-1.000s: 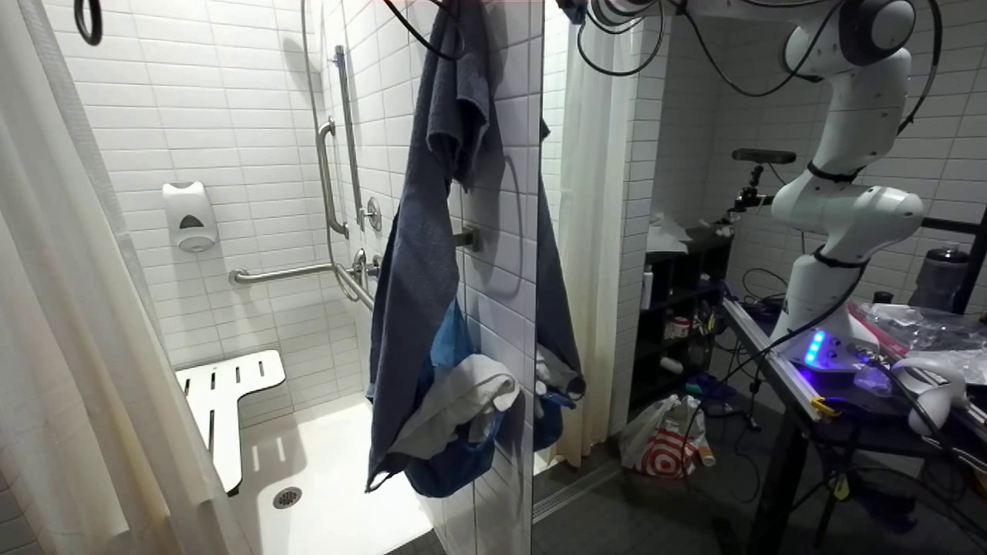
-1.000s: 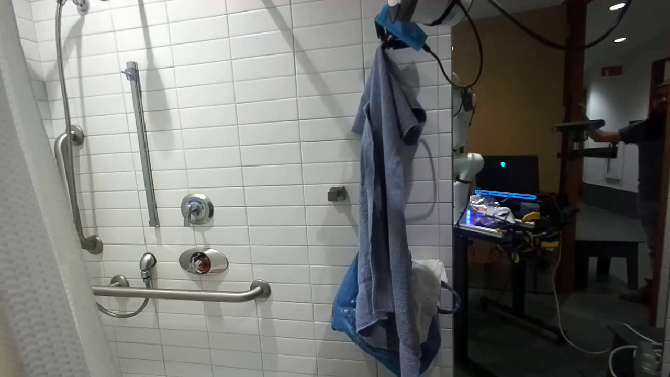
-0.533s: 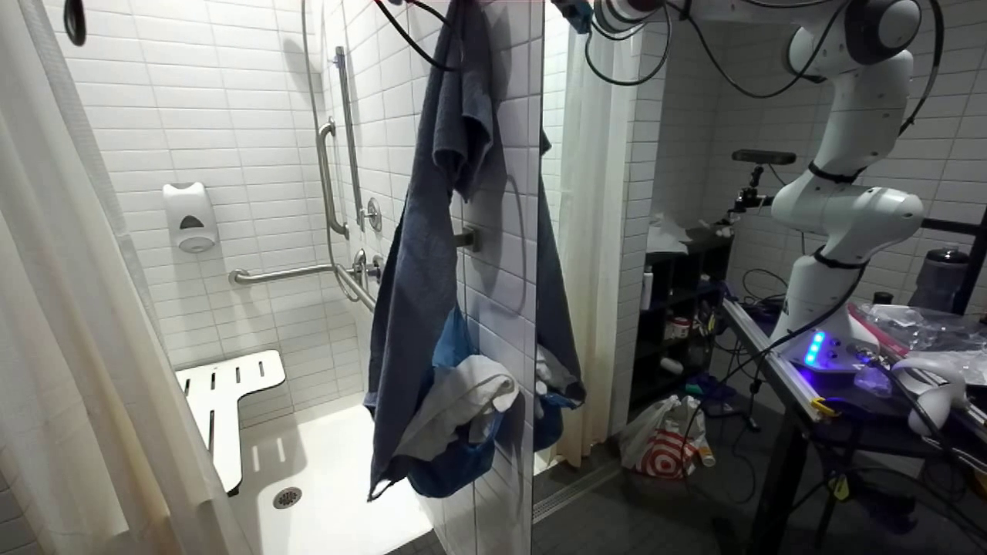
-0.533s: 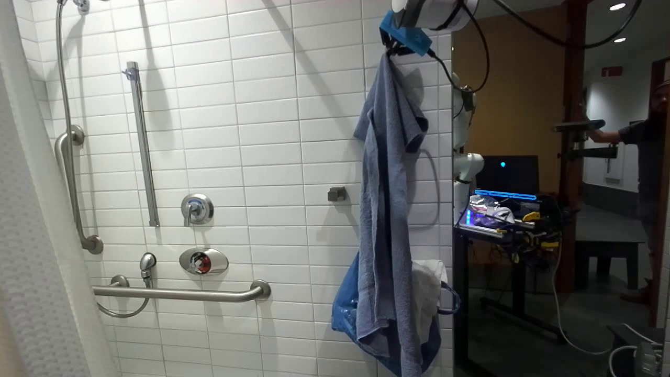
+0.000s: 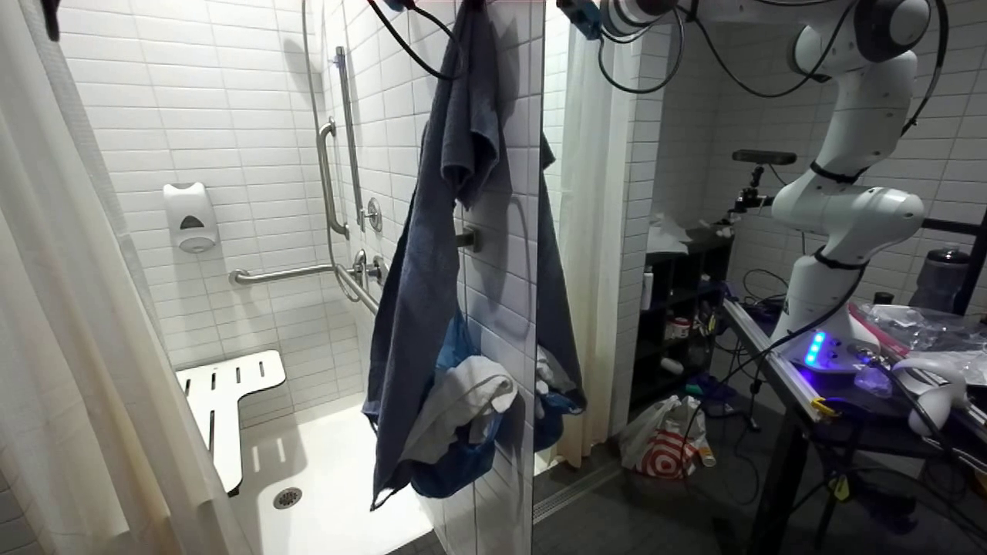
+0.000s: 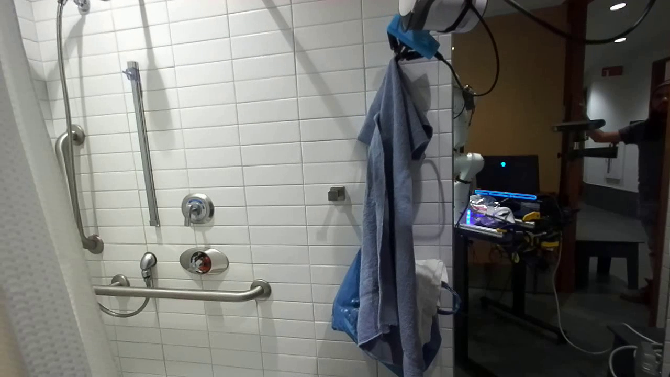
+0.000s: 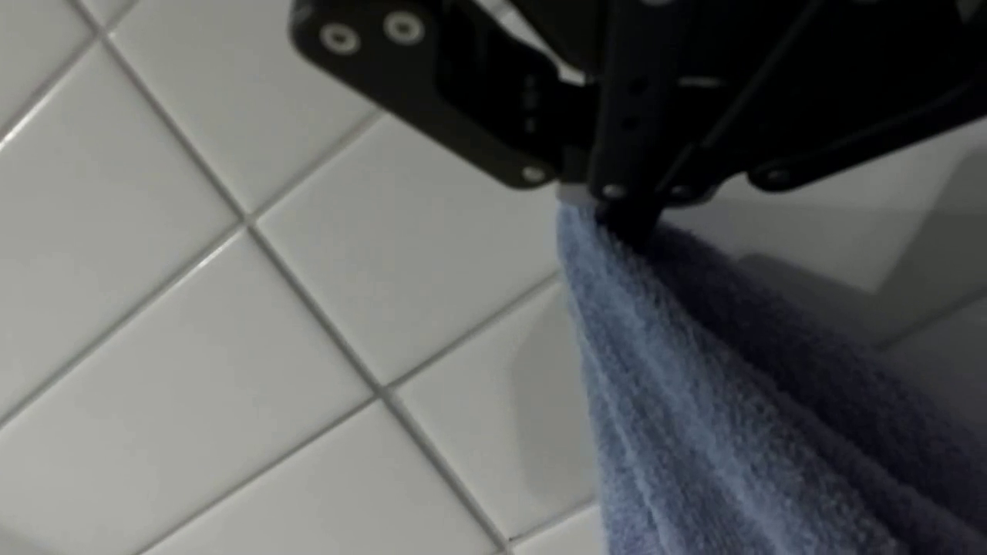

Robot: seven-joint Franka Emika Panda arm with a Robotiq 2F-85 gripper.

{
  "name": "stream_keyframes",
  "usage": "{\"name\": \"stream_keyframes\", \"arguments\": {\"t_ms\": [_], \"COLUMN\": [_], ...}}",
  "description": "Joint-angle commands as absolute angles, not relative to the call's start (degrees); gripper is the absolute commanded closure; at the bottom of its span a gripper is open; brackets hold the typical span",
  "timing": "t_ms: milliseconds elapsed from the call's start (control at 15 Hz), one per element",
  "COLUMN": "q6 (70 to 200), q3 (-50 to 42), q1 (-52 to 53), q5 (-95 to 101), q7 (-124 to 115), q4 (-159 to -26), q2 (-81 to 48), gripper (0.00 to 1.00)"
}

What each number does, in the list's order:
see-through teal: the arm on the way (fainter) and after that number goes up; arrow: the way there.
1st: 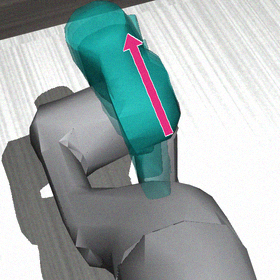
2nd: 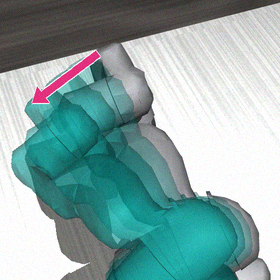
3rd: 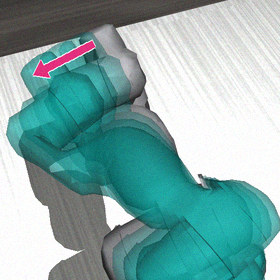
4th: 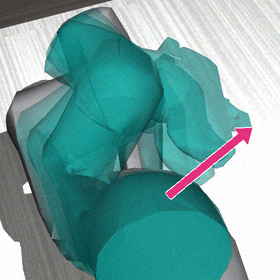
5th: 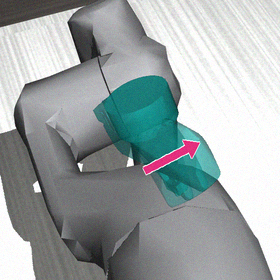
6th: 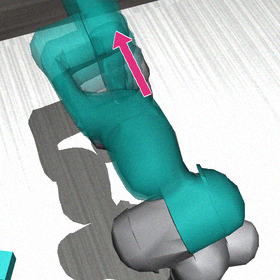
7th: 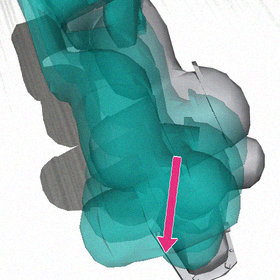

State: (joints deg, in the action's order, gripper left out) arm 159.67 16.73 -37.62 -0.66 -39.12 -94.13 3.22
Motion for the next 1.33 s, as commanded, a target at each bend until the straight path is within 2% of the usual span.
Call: {"name": "stream_keyframes", "arguments": {"t_ms": [0, 1267], "q6": [158.7, 159.7], "q3": [14.5, 10.1], "q1": [-39.5, -39.1], "q5": [-1.8, -5.6], "q7": [-39.9, -40.2], "q4": [-95.1, -101.2], "q2": [3.5, 7.8], "gripper": [1.0, 1.0]}}
